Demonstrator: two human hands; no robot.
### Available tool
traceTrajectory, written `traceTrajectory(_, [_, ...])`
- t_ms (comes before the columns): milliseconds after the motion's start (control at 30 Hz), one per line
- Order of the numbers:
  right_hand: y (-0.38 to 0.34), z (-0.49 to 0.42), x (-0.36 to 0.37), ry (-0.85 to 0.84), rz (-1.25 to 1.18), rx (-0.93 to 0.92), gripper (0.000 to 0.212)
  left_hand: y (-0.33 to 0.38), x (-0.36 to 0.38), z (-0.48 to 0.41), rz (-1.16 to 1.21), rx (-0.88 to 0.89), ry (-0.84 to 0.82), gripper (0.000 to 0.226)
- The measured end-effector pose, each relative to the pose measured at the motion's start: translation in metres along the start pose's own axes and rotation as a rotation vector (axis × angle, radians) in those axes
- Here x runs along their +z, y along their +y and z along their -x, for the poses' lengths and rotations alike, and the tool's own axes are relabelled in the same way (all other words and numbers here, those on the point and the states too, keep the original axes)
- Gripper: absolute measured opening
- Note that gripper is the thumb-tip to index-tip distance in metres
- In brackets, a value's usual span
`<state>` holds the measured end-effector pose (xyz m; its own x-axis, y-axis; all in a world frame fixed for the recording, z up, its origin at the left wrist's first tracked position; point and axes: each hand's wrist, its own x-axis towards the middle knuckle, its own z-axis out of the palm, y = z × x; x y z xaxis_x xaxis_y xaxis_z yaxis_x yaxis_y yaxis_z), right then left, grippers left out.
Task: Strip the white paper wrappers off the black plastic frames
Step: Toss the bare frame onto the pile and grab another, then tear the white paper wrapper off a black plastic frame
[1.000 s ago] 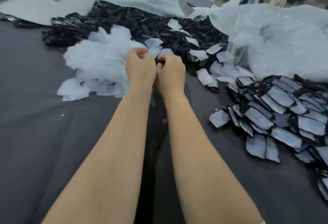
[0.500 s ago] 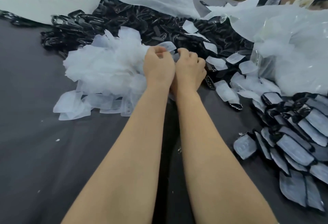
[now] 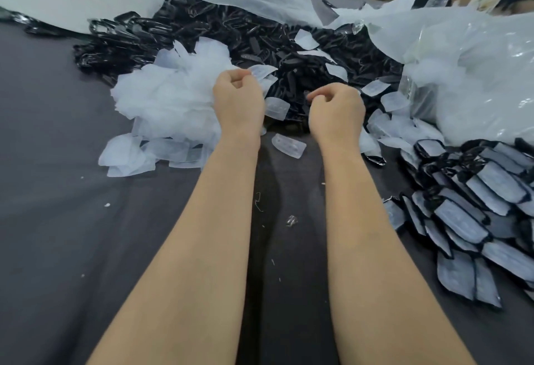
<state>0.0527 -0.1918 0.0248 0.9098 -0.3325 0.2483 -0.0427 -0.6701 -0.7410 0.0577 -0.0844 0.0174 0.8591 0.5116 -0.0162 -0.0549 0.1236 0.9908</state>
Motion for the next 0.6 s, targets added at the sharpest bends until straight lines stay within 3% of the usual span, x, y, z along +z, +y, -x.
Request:
traceTrajectory(100, [-0.008, 0.005, 0.005, -0.290, 0.108, -0.058, 0.032, 0.002, 0.002, 0.002, 0.022, -0.014, -0.012, 0.016])
traceTrajectory(167, [-0.011, 0.006, 0.012, -0.391, 0.189, -0.063, 0.036, 0.002, 0.004, 0.003, 0.043, -0.025, -0.021, 0.016])
traceTrajectory(400, [0.006, -0.008, 0.010, -0.144, 0.096, -0.001, 0.054, -0.001, -0.002, -0.005, 0.038, -0.040, -0.009, 0.020])
traceTrajectory(600, [0.008, -0.009, 0.014, -0.093, 0.060, -0.011, 0.041, -0.001, 0.003, -0.004, 0.048, -0.046, -0.010, 0.020])
